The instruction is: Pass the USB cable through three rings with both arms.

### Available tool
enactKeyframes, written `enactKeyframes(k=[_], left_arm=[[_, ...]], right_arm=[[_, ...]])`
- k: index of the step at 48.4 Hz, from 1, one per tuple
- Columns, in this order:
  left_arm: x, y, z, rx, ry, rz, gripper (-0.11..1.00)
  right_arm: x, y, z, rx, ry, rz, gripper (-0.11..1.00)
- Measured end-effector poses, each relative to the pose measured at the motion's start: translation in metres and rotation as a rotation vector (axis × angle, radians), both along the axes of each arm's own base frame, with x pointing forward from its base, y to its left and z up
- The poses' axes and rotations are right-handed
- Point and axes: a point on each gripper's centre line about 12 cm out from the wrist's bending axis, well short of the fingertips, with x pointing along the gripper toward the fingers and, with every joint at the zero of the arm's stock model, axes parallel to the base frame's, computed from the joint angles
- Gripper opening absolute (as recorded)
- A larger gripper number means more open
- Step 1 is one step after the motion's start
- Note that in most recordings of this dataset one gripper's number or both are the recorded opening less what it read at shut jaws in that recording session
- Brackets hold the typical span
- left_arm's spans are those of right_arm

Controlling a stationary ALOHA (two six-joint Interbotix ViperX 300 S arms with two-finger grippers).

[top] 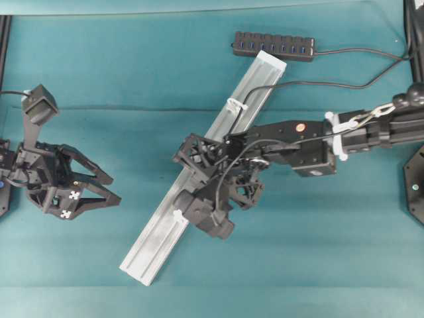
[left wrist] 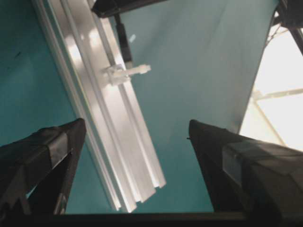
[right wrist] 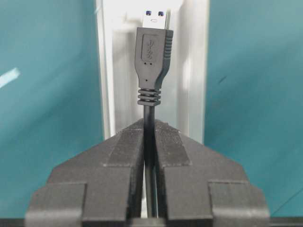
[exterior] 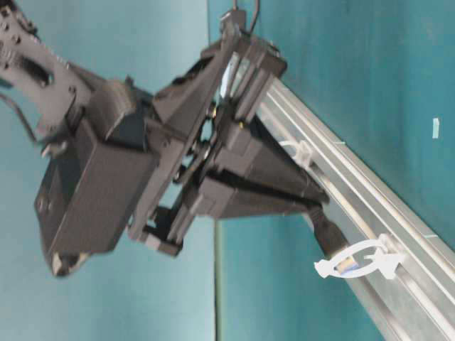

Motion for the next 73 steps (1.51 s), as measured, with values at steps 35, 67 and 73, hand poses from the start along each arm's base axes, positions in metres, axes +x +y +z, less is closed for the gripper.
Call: enactKeyframes(k=[35,67,73], left_arm=[[-0.017,0.002,-0.010,0.007,0.098,0.004,0.94],[0.011,0.000,-0.027,-0.013,-0.028,0.006,0.94],[0.023,-0.001,-0.046,-0.014,0.010,0.005,0.94]], right_arm=[[0.024,0.028,0.005,0.028,-0.030,0.040,0.06],[0.023,0.028,0.004,0.064,-0.015,0.016,0.06],[0.023,0.028,0.004,0.066,-0.015,0.014,0.06]])
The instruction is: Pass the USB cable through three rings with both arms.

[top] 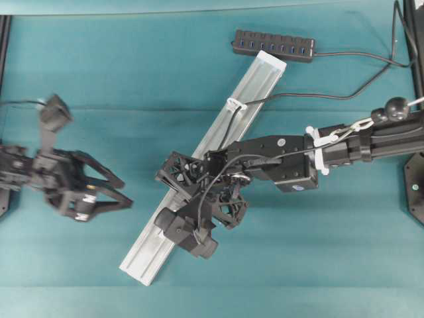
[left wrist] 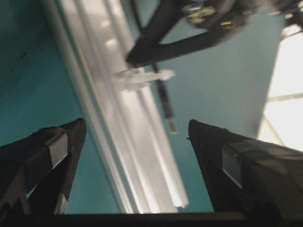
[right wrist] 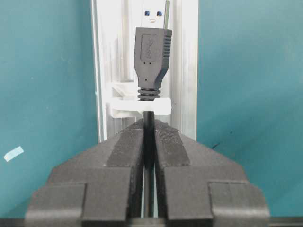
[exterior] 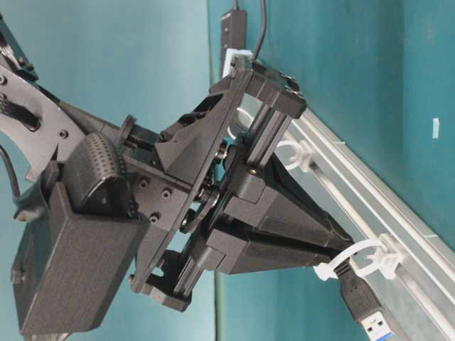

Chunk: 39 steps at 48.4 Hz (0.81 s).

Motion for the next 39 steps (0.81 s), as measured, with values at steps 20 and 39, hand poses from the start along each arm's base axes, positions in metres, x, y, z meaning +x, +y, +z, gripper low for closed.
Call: enactKeyframes(k=[20,39], left_arm=[[0.056,-0.028,-0.026,0.004,0.027,-0.075,0.94],[0.063,-0.033,-0.038,0.009,0.059,-0.087,0.94]], right_arm=[[0.000,-0.003,0.000,0.004,-0.001,-0.013,0.06],[0.000,-0.004,0.000,0.015,0.004,-0.036,0.06]])
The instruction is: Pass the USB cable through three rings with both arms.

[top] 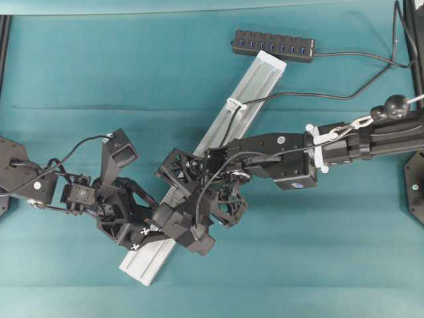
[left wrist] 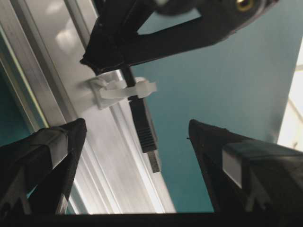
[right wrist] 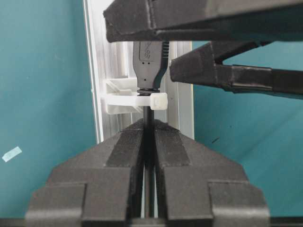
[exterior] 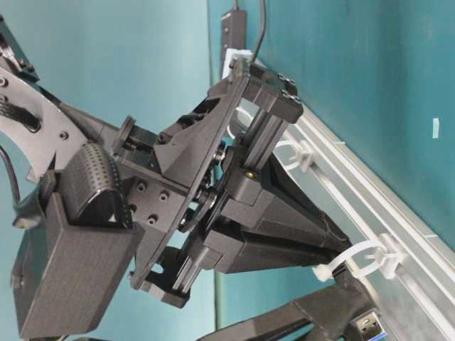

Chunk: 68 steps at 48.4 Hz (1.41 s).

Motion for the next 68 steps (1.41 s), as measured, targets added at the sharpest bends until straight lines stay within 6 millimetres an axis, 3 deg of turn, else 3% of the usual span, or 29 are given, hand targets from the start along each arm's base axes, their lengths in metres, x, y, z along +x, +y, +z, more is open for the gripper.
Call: enactKeyframes(k=[8,15,20,26,29,55,60,68], left_arm=[[0.0014,-0.0002,-0.0011,0.000,0.002,0.000,0.90],[0.0033,-0.0005,0.0001,-0.001,-0.003,0.000,0.77],[0.0055,-0.0014,0.0022,0.000,-0.011,-0.002,0.55],[0.0063,-0.0022,0.0031,0.005,-0.015,-0.009,0.20],[0.0062,-0.0026,0.0031,0.003,-0.015,-0.008,0.12],[0.0041,-0.0029,0.0010,-0.003,-0.004,-0.006,0.12],[0.0028,-0.0026,0.0004,-0.007,-0.002,-0.002,0.12],[0.0007,-0.0064,-0.0005,-0.009,0.003,-0.013,0.11]], right_arm=[[0.0000,0.0000,0.0000,0.000,0.000,0.000,0.06],[0.0000,0.0000,0.0000,0.000,0.000,0.000,0.06],[0.0000,0.0000,0.0000,0.001,0.000,-0.001,0.06],[-0.0006,0.0001,-0.0003,0.001,0.006,0.001,0.06],[-0.0010,0.0009,-0.0005,0.001,0.009,0.002,0.06],[-0.0010,0.0007,0.0012,0.012,0.003,-0.020,0.06],[-0.0018,0.0007,0.0009,0.022,0.008,-0.040,0.19],[-0.0020,-0.0028,0.0027,0.041,0.009,-0.082,0.66]])
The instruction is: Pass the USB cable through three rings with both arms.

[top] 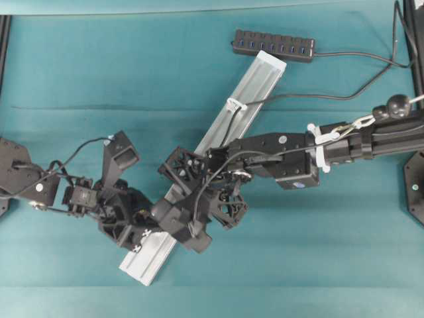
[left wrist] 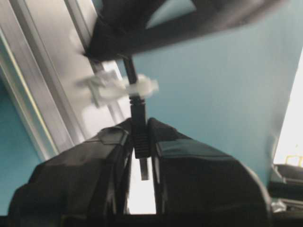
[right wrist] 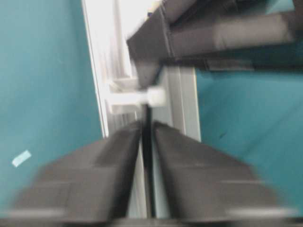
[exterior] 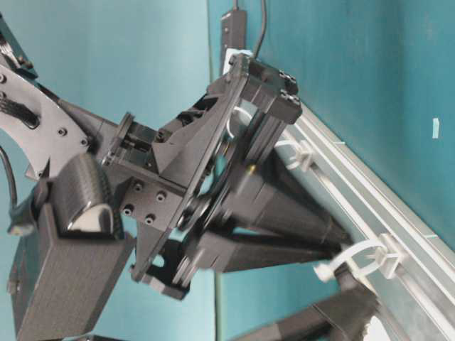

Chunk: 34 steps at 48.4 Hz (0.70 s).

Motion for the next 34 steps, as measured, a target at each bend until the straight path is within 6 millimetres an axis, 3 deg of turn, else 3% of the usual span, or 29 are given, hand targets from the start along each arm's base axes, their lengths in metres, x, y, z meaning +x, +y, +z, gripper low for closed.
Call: enactKeyframes(k=[6,14,25,34], left_arm=[[-0.002,-0.004,0.000,-0.011,0.004,-0.005,0.10],[-0.007,-0.008,-0.002,-0.022,0.012,-0.014,0.10],[-0.015,-0.014,-0.003,-0.031,0.024,-0.029,0.10],[-0.020,-0.018,0.001,-0.058,0.018,-0.032,0.10]], right_arm=[[0.000,-0.003,0.003,0.009,-0.006,-0.026,0.91],[-0.003,-0.008,0.011,0.021,-0.017,-0.057,0.87],[-0.007,-0.030,0.024,0.054,-0.046,-0.168,0.87],[-0.012,-0.033,0.030,0.076,-0.067,-0.216,0.87]])
